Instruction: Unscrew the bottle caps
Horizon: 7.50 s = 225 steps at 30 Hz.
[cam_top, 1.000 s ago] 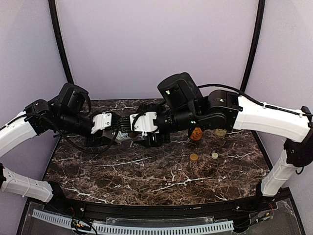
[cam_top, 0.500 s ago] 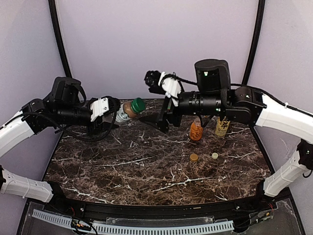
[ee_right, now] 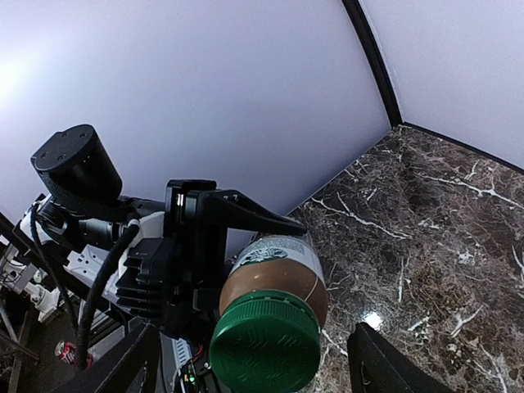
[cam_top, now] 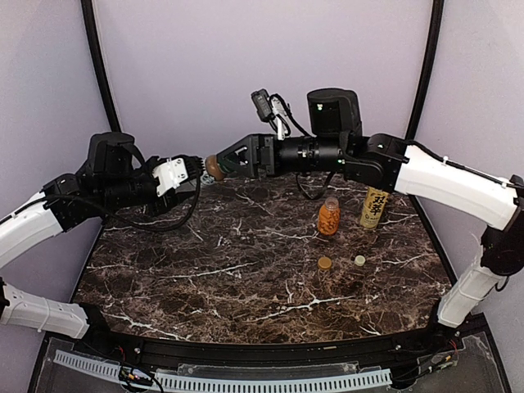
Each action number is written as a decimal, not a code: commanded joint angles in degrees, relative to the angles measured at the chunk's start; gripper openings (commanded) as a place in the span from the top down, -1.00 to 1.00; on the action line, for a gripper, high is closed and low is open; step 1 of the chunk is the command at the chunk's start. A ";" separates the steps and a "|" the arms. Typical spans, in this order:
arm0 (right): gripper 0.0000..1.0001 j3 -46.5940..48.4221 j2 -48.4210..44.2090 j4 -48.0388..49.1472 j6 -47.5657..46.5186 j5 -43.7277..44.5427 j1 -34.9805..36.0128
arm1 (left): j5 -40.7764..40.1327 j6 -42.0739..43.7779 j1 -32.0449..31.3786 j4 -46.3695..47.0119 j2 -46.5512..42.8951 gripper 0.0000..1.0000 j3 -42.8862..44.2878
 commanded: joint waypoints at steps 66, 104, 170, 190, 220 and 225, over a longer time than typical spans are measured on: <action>1.00 -5.39 -3.76 -8.33 -92.25 21.75 17.49 | 21.32 4.14 0.14 -22.85 -0.69 0.40 1.83; -0.31 -7.36 -2.21 -0.17 -92.85 19.76 17.42 | 23.72 2.11 0.14 -21.76 -1.05 0.41 3.27; 1.00 0.18 -0.11 -2.33 -19.73 -5.94 1.68 | -0.34 9.88 -0.48 0.38 -4.17 0.41 -6.69; 1.00 -7.04 -3.63 -15.01 -37.80 17.09 -2.12 | 8.20 0.15 1.58 -6.42 -5.18 0.42 -6.62; 0.81 -12.38 25.32 -23.64 -19.75 15.44 -4.47 | 14.20 -17.72 10.59 -1.34 -11.03 0.37 -9.48; -0.28 -10.40 23.76 -25.81 -19.75 16.93 -4.47 | 14.85 -17.65 10.55 -1.11 -10.98 0.36 -9.48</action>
